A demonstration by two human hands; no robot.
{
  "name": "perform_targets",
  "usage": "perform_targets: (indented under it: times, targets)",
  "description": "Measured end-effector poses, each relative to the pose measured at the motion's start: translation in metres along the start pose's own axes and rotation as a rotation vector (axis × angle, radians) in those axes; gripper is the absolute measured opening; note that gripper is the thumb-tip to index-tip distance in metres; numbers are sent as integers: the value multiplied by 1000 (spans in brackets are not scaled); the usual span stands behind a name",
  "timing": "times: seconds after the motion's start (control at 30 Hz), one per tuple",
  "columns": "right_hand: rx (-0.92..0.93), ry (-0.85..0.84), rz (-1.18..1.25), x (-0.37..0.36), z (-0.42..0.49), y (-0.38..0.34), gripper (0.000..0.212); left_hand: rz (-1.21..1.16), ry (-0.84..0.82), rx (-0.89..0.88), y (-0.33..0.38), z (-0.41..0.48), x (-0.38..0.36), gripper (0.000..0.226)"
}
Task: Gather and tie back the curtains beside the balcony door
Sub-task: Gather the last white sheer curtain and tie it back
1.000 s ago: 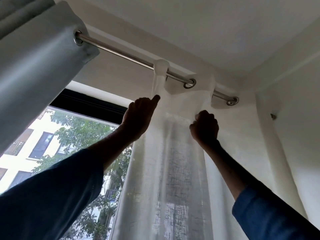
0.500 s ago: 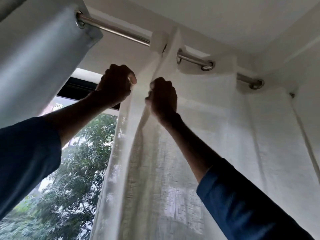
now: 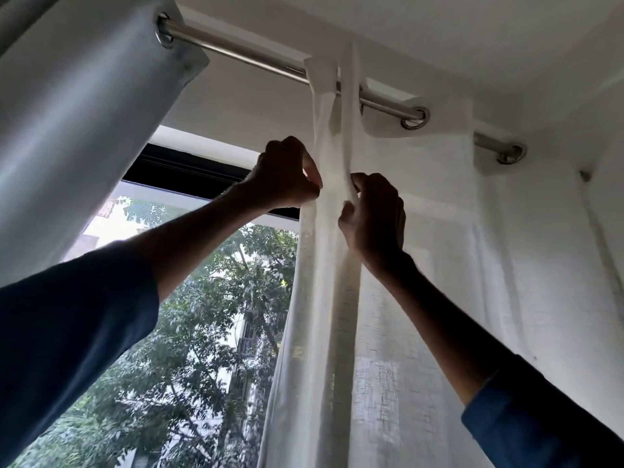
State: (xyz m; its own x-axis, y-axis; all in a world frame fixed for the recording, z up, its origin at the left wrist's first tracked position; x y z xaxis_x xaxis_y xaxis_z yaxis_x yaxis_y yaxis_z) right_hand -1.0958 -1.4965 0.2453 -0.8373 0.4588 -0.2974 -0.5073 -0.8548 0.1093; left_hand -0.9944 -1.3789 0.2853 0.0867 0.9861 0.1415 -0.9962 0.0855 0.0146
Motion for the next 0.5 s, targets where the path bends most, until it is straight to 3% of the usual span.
perform_targets:
  times: [0.17, 0.3, 0.5]
  targets:
    - [105, -8, -56, 2, -16, -9, 27, -279, -28, 126, -1, -4, -10, 11]
    - [140, -84, -79, -2, -29, -20, 25, -421, -48, 210, 2, -9, -13, 19]
    - [225, -125, -58, 2, -48, -22, 28, -326, 26, 244, 3, -7, -15, 44]
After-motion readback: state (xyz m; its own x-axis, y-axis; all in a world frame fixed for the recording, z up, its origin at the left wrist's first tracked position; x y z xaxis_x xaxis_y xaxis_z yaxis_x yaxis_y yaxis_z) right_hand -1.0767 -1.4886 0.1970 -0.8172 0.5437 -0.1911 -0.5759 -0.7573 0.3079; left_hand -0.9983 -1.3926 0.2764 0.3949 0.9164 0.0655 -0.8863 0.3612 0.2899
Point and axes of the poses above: each hand's wrist, its own z-axis towards the middle knuckle, its own x-axis out of the back of the hand, y = z × x, the point moved 4 cm from there along z, towards the middle knuckle, and after that the axes turned 2 degrees about -z, right-handed, at the moved point
